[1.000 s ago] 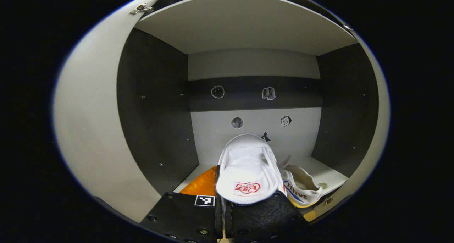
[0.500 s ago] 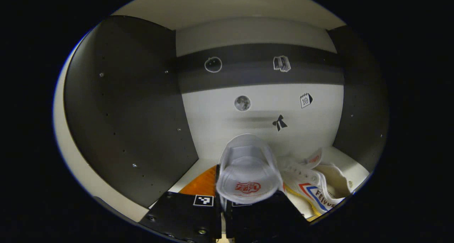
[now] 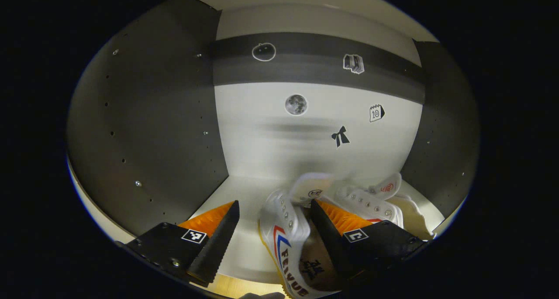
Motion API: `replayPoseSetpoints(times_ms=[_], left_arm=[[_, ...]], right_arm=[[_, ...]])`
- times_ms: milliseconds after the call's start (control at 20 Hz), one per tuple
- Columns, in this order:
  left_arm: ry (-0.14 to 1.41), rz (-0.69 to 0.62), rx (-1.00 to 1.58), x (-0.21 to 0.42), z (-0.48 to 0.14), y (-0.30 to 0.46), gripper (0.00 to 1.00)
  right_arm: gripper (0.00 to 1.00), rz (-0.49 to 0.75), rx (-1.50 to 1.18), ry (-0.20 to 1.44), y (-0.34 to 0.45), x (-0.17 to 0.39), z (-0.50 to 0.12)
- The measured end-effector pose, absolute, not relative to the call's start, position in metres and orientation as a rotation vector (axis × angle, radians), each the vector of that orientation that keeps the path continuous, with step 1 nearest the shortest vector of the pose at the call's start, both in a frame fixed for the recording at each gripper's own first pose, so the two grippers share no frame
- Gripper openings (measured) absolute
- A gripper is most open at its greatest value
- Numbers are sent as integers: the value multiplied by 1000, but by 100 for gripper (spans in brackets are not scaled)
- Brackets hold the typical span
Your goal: Grab one shoe with the right hand and put it into the shoe cabinet, grab the other shoe with the left hand and put it into the shoe cabinet; then close the right door with the right hand and the left door with the left hand.
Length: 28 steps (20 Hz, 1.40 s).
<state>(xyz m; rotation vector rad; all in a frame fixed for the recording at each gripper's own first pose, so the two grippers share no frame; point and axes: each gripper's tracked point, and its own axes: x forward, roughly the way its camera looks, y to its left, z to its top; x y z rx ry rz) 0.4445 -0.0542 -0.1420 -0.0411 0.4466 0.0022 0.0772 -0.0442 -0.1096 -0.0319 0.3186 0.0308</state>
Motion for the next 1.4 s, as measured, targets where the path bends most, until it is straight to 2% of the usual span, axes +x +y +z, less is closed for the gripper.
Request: replayPoseSetpoints(times_ms=[100, 350, 800, 1150, 1200, 1250, 1400], left_arm=[[429, 9, -48, 438, -135, -49, 95], [339, -1, -14, 398, -102, -49, 96], [59, -49, 0, 261, -36, -52, 95], [6, -83, 71, 139, -32, -46, 95], [22, -98, 59, 124, -37, -47, 100], [42, -101, 43, 108, -43, -46, 96], [57, -65, 47, 67, -55, -35, 96]], right_arm=[[100, 39, -31, 317, -41, 77, -109], [100, 30, -28, 291, -40, 79, -99], [100, 4, -31, 210, -36, 76, -71], [100, -48, 3, 191, -49, 70, -61], [100, -57, 4, 182, -50, 69, -58], [100, -61, -1, 177, -51, 67, -57], [100, -79, -9, 174, -54, 64, -57]])
